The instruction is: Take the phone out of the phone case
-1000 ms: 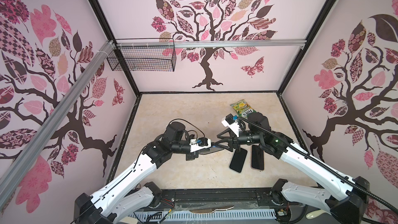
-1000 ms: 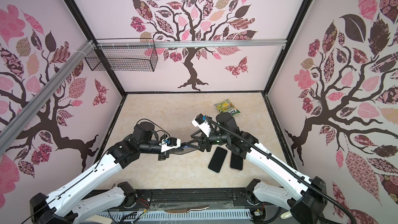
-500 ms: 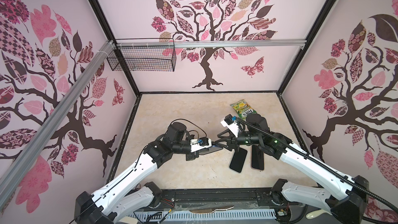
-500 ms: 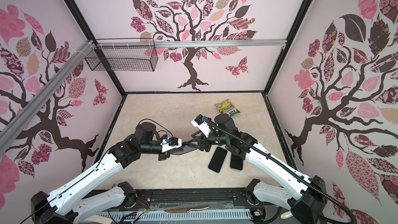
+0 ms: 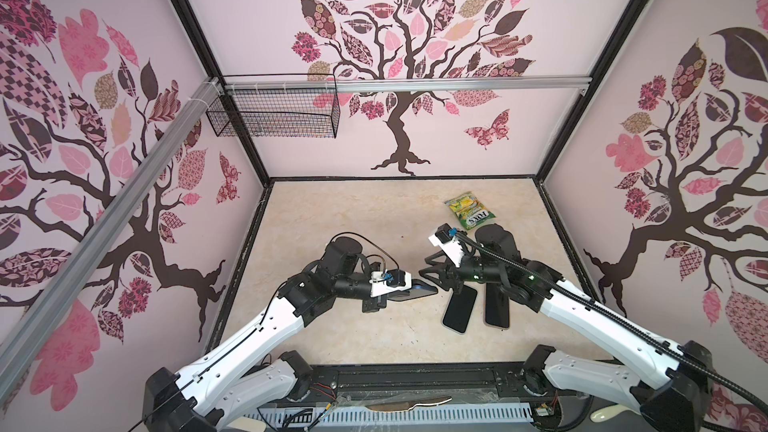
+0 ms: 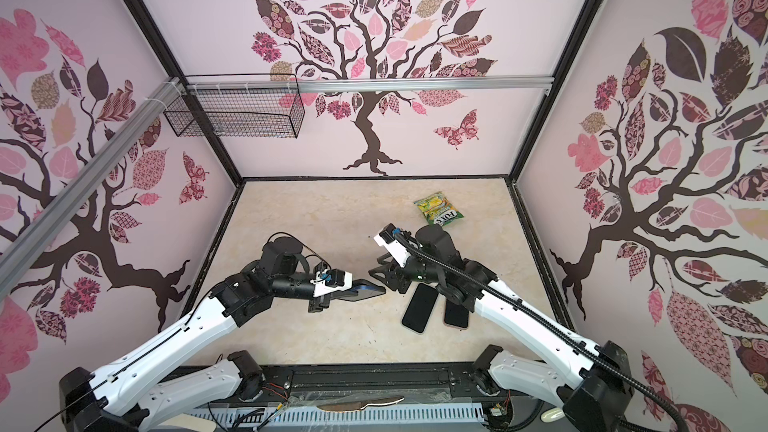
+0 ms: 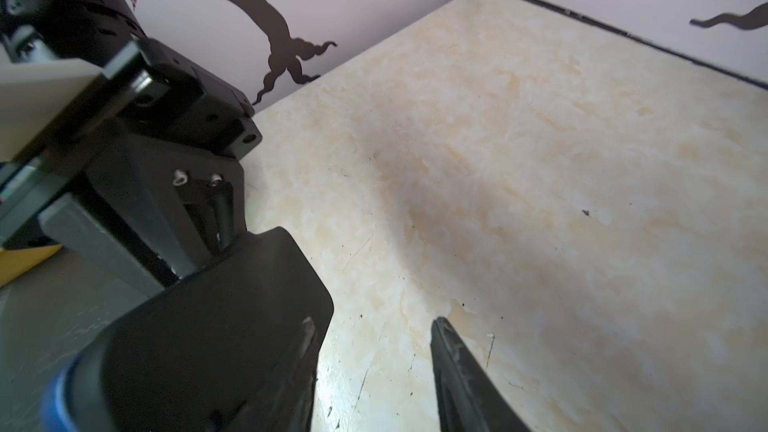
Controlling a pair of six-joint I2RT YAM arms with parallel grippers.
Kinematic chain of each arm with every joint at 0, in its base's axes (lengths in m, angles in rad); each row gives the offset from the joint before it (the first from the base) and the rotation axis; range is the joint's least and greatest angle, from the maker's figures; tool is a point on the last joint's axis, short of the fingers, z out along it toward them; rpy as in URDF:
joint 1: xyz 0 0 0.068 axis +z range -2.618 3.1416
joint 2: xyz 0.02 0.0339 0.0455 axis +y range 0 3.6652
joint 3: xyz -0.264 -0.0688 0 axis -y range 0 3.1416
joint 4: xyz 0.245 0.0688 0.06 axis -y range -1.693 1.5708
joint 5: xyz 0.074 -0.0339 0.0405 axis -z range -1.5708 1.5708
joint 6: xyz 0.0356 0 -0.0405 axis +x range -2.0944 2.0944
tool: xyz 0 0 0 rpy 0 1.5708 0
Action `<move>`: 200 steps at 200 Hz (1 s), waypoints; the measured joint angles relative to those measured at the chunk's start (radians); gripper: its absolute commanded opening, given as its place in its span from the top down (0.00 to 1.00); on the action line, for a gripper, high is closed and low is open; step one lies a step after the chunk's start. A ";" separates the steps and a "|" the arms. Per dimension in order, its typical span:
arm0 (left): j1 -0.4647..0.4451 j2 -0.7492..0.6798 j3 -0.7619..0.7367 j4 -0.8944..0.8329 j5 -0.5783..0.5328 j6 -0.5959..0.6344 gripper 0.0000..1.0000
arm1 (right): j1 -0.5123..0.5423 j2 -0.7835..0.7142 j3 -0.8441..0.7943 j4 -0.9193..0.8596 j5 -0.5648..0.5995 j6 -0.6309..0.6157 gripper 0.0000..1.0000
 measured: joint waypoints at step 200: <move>-0.025 0.020 0.053 -0.117 -0.102 0.105 1.00 | 0.053 0.001 0.020 0.054 -0.163 -0.061 0.47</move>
